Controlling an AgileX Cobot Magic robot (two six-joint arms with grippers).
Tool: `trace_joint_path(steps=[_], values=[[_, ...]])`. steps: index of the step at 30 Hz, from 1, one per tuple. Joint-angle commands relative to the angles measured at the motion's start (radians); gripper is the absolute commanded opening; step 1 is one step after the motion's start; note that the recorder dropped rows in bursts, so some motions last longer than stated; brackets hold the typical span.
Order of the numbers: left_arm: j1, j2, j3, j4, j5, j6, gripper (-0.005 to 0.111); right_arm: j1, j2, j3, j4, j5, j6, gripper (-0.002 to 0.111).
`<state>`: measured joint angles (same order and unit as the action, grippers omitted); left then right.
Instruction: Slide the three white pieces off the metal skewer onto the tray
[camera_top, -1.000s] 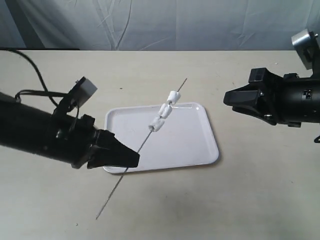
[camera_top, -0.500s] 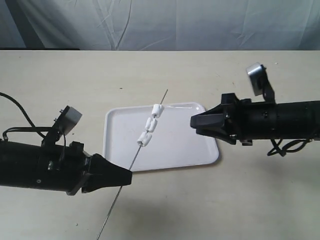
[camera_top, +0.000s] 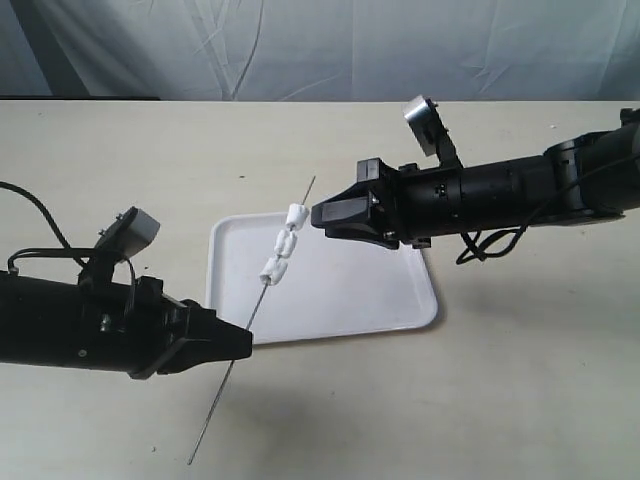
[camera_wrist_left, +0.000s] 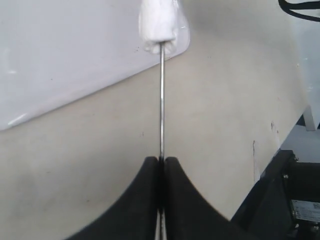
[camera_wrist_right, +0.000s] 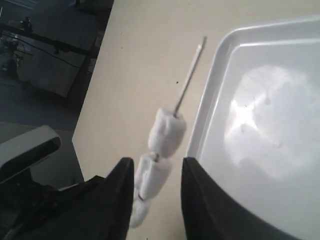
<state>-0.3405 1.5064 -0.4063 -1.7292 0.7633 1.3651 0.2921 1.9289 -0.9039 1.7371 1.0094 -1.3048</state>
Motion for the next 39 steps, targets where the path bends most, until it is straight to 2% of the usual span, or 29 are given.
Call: trace_joint_path(steps=[1, 6, 9, 11, 19, 27, 39], values=[[0.003, -0.006, -0.003, -0.015, 0.08, -0.011, 0.0, 0.017, 0.001, -0.035, 0.007, -0.013, 0.019, 0.032], [0.003, -0.006, -0.003, -0.015, 0.099, -0.021, 0.0, 0.017, 0.001, -0.037, 0.007, -0.026, 0.019, 0.033], [0.003, -0.006, -0.003, -0.015, 0.099, -0.023, 0.0, 0.017, 0.001, -0.037, 0.007, -0.03, 0.019, 0.046], [0.003, -0.006, -0.003, -0.015, 0.099, -0.023, 0.0, 0.017, 0.001, -0.037, 0.007, -0.03, 0.019, 0.05], [0.003, -0.006, -0.056, -0.015, 0.066, -0.135, 0.0, 0.017, 0.001, -0.038, 0.007, -0.084, 0.059, 0.05], [0.003, -0.006, -0.084, -0.015, 0.014, -0.162, 0.0, 0.019, 0.001, -0.067, 0.007, -0.105, 0.126, 0.05], [0.0, -0.006, -0.084, -0.015, 0.032, -0.23, 0.0, 0.117, 0.001, -0.143, 0.007, -0.269, 0.206, 0.05]])
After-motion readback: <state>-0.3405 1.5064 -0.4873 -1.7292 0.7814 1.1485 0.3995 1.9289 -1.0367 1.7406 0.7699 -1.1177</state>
